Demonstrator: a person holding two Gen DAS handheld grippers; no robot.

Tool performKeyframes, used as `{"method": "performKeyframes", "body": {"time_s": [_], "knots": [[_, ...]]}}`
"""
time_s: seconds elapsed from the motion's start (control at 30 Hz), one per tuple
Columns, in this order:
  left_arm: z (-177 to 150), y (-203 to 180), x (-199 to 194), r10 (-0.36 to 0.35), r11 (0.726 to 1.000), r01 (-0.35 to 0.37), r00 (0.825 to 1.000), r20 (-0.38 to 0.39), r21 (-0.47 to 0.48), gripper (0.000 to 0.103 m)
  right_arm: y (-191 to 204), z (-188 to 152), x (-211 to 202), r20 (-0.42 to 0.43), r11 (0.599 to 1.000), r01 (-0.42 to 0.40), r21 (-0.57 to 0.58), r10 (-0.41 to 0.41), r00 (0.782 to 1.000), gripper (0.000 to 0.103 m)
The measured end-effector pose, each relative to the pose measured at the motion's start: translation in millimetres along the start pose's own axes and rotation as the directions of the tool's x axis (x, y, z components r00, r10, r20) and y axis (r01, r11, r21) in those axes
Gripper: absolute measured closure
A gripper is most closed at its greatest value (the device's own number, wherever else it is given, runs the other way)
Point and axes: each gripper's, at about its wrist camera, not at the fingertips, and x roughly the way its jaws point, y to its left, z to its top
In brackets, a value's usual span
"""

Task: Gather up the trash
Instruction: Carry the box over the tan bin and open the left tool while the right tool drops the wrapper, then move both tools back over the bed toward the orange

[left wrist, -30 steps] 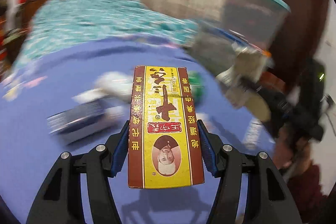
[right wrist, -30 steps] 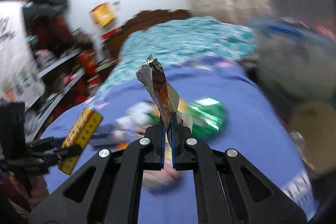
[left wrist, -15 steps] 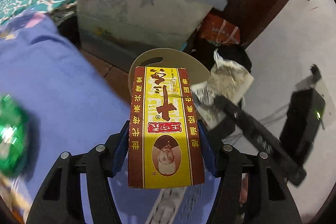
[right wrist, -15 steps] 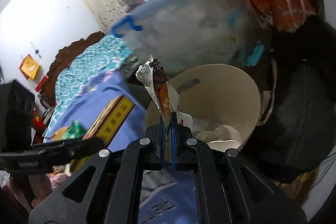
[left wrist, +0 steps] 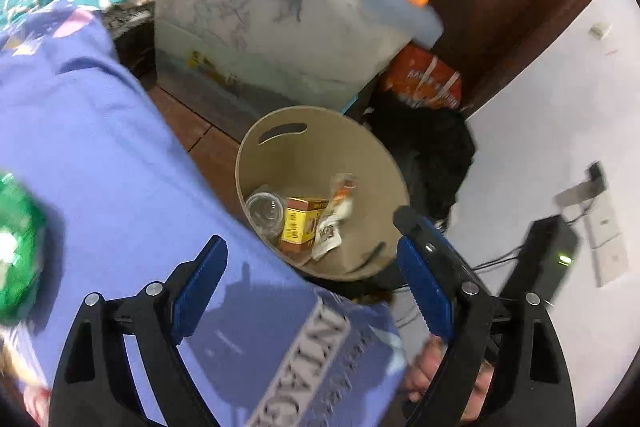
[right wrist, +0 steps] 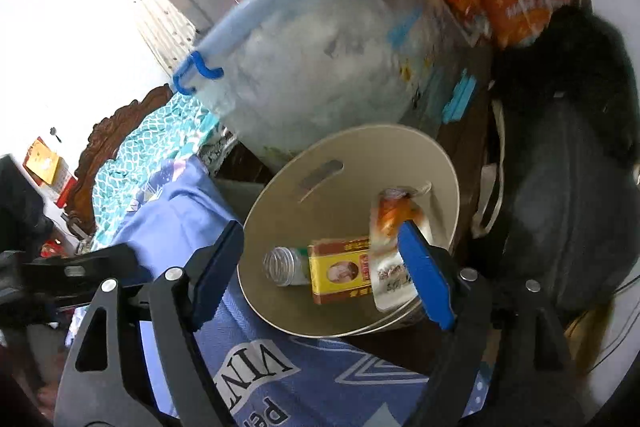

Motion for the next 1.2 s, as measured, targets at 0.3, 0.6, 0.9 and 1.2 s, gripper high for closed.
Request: {"method": "performKeyframes", "body": {"time_s": [0.3,0.6,0.9,1.2], "knots": [[-52.8,62.5,-177.9,0.030,0.994,0.005,0.946,0.323,-0.109,0.020,34.7,-19.9,-26.3,0.008,0.997,-0.070,-0.015,0.070,0.998,0.024],[-158.5,187.2,-315.4,0.448,0.854,-0.267,0.813,0.372,-0.446,0.020,112.3,-77.3,-36.4,-0.125,0.972,-0.198,-0.123,0.183,0.975,0.027],[-292.7,276.6,-392.9,0.656,0.621,-0.361,0.725,0.210,-0.696,0.021,212.8,-155.9,-34.7,-0.332,0.901,-0.343,-0.266,0.248,0.910,0.038],[-362.7,278.5,-432.9,0.780,0.501,-0.479,0.610,0.137,-0.721,0.021,267.7,-193.3,-28.5,-0.374,0.884,-0.321,-0.340,0.186,0.909,0.032]]}}
